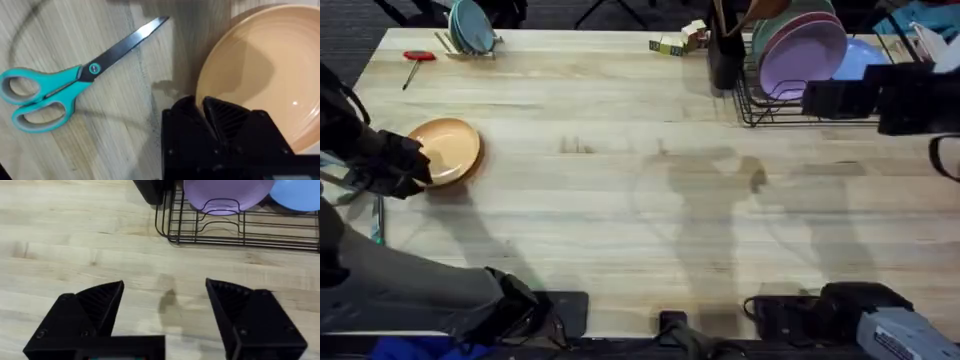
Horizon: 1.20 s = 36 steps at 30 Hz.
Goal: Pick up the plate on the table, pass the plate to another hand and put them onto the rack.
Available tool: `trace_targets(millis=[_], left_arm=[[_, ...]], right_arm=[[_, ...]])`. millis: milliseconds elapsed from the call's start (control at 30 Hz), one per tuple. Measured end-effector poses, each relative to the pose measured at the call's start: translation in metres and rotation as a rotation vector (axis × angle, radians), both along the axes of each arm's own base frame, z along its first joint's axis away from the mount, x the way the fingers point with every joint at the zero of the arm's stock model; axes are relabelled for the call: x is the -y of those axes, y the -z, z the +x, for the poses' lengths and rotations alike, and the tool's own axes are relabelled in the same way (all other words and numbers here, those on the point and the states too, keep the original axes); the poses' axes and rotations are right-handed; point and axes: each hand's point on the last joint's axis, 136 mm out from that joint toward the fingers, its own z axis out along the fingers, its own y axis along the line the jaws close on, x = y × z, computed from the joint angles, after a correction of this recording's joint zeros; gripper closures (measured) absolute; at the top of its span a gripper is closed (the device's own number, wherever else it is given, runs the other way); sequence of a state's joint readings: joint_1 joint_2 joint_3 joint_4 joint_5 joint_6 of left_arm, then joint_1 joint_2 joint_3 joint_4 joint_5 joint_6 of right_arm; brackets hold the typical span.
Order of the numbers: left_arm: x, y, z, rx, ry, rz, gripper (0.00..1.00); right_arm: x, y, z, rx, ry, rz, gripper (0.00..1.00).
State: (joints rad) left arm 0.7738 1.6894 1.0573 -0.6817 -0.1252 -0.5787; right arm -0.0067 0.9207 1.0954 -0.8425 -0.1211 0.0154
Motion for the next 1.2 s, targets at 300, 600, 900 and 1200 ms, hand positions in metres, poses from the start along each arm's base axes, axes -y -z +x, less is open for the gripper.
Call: trace_targets(millis=[300, 600, 900, 1200], left_arm=[[0.014, 0.000, 0.005, -0.052, 0.047, 0.013, 0.954], [0.043, -0.013, 0.025, -0.079, 0.154, -0.004, 0.957], [0.086, -0.064, 0.055, 0.011, 0.322, 0.067, 0.957], [0.122, -0.122, 0.064, 0.150, 0.467, 0.168, 0.958]], right_arm=[[0.000, 0.003, 0.009, -0.008, 0.026, 0.028, 0.007], [-0.007, -0.015, 0.023, 0.082, 0.007, 0.070, 0.007], [-0.027, -0.031, 0.028, 0.141, -0.086, 0.147, 0.007], [-0.063, -0.042, 0.026, 0.183, -0.215, 0.168, 0.007]])
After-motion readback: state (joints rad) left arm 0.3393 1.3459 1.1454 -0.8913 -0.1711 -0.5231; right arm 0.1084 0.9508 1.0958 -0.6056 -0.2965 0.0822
